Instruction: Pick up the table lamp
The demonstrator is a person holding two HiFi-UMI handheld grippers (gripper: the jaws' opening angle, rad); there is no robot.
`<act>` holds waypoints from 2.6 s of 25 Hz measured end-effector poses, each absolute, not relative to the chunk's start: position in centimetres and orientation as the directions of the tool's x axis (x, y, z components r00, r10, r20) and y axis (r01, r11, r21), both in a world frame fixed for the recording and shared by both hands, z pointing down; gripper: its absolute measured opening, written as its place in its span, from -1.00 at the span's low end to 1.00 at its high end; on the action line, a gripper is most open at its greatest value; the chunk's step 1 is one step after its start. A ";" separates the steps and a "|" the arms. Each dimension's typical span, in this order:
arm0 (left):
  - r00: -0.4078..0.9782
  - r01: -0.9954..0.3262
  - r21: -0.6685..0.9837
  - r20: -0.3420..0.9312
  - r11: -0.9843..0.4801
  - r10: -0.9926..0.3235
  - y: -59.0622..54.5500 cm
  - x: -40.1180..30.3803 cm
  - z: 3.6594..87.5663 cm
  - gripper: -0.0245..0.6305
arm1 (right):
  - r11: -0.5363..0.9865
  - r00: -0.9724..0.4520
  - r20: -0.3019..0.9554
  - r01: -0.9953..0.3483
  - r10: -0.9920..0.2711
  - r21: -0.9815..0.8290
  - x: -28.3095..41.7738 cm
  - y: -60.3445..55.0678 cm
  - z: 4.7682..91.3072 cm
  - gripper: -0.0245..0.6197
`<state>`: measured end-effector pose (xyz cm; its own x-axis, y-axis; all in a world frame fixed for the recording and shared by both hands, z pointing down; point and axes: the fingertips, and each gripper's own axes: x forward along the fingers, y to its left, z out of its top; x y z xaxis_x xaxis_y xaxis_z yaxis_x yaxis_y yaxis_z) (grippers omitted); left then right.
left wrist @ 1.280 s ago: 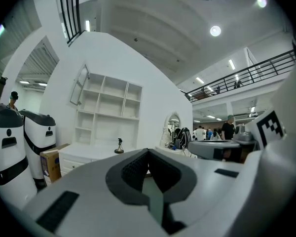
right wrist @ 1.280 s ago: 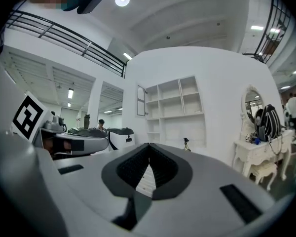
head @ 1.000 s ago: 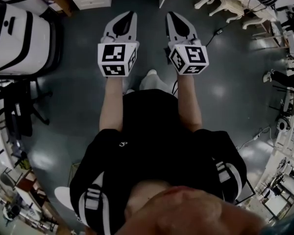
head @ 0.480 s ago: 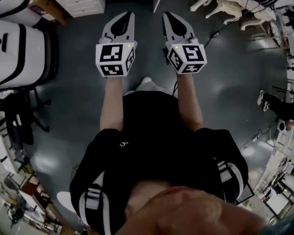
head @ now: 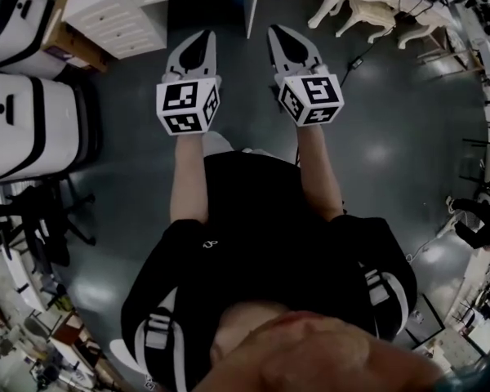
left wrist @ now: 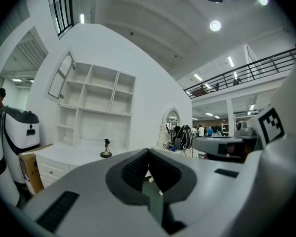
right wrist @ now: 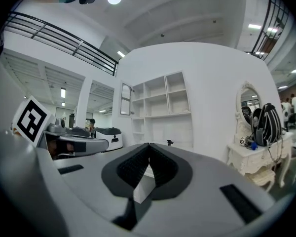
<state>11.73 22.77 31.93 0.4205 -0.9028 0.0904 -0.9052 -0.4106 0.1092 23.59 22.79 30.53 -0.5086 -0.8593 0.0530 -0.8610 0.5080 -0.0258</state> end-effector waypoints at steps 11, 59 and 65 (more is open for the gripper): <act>0.473 -0.877 0.147 0.094 -0.458 -0.876 14.6 14.2 33.8 -0.90 | 0.492 -0.488 0.114 -0.871 -0.865 0.003 25.6 16.9 32.3 -0.87; 0.351 -0.916 0.251 0.124 -0.313 -0.928 -23.8 -14.2 38.1 -0.90 | 0.569 -0.557 0.168 -0.822 -0.813 0.030 -2.1 -23.6 36.0 -0.87; 0.373 -0.917 0.208 0.144 -0.340 -0.917 -27.1 -14.2 38.1 -0.90 | 0.576 -0.556 0.177 -0.813 -0.812 0.085 -3.7 -27.3 36.4 -0.87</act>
<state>-14.24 -27.09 38.13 0.3727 -0.9167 0.1443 -0.9170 -0.3400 0.2084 -3.67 -27.33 36.44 -0.5561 -0.8121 0.1771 -0.8133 0.5755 0.0851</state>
